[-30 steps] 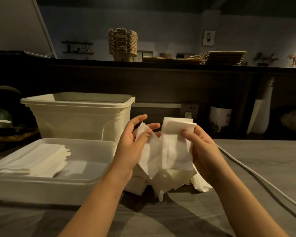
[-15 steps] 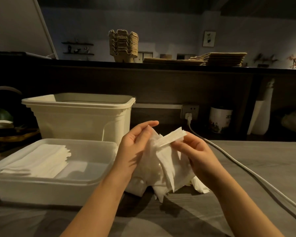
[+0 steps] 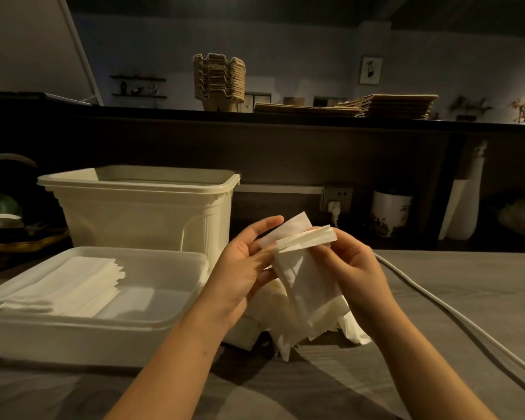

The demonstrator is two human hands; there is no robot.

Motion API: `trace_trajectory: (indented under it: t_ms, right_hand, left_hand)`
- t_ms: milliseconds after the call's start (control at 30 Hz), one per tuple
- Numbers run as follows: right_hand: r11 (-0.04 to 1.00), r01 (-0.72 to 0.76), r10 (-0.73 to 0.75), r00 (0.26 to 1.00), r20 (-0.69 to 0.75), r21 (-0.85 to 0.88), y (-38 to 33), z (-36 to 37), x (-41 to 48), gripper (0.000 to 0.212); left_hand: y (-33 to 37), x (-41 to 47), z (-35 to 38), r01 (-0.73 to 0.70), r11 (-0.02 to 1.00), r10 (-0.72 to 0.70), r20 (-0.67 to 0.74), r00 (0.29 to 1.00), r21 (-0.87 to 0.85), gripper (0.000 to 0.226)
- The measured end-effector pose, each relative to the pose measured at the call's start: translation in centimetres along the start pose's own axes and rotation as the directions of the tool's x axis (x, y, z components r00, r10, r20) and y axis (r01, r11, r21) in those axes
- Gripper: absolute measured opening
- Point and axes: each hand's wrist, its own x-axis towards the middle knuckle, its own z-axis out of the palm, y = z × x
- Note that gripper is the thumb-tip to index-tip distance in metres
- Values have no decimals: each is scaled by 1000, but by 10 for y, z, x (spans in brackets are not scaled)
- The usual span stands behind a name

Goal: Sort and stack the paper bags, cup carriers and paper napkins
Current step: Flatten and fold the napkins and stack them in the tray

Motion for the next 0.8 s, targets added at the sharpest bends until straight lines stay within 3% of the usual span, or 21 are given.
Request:
trace_trajectory:
  t_ms: [67, 200, 267, 400, 600, 700, 800]
  right_hand:
    - [1000, -10, 11, 1000, 3, -24, 3, 1, 1, 12]
    - [996, 25, -20, 998, 65, -82, 4, 6, 1, 18]
    - [995, 20, -15, 999, 50, -98, 5, 7, 0, 13]
    - [983, 45, -47, 999, -8, -179, 5, 7, 1, 21]
    - [961, 72, -78, 997, -14, -267, 6, 9, 0, 51]
    - [961, 59, -50, 998, 38, -270, 4, 12, -2, 53]
    - [976, 13, 19, 989, 147, -218, 6, 14, -3, 60]
  left_hand:
    - [0, 1, -1, -5, 1000, 5, -31, 1000, 17, 27]
    - [-3, -1, 0, -147, 941, 163, -28, 986, 305, 20]
    - [-3, -3, 3, -201, 909, 215, 2, 977, 364, 18]
    - [-5, -1, 2, -207, 913, 216, 15, 976, 351, 22]
    - [-9, -5, 4, -216, 905, 166, 163, 973, 367, 32]
    - [-13, -5, 7, -187, 910, 159, 104, 982, 370, 37]
    - [-12, -5, 8, -164, 954, 170, -4, 985, 250, 38]
